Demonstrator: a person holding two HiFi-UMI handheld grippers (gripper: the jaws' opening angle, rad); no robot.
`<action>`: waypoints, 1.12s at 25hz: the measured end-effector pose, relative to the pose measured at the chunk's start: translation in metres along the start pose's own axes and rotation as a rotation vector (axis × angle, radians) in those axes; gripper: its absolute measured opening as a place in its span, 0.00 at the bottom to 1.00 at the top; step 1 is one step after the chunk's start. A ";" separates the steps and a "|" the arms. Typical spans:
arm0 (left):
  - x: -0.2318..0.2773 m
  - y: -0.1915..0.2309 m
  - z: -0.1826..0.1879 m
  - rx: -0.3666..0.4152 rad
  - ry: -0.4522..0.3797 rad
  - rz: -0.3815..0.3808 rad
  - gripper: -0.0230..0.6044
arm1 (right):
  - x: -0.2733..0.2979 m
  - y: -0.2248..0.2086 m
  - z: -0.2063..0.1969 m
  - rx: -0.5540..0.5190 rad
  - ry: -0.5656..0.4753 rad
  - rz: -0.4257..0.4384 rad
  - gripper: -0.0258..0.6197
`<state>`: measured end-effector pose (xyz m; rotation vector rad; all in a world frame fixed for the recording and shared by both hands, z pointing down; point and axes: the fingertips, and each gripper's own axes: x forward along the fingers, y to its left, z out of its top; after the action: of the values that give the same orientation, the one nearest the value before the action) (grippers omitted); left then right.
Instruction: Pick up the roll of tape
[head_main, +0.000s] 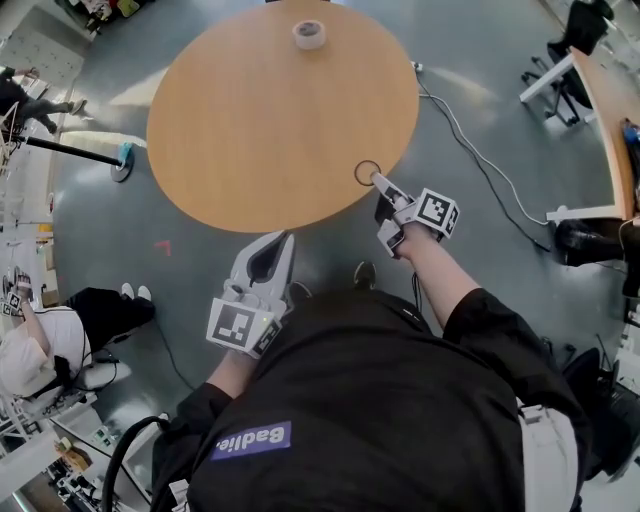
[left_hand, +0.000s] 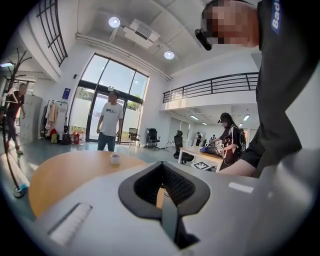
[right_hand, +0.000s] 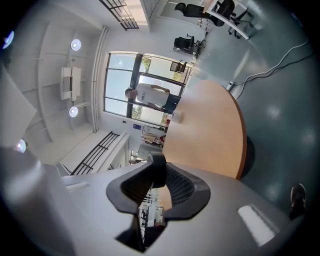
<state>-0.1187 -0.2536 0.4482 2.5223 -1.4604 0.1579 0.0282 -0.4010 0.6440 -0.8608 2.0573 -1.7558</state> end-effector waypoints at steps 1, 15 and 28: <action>-0.002 0.000 0.001 -0.003 -0.005 -0.005 0.07 | -0.001 0.004 -0.005 -0.005 0.004 -0.003 0.17; -0.027 0.023 0.008 -0.031 -0.064 -0.087 0.07 | 0.008 0.113 -0.084 -0.152 0.065 0.061 0.17; -0.064 0.046 0.006 -0.022 -0.100 -0.179 0.07 | 0.023 0.169 -0.157 -0.330 0.074 0.052 0.17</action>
<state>-0.1910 -0.2234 0.4353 2.6603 -1.2538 -0.0139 -0.1220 -0.2797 0.5167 -0.8305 2.4389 -1.4638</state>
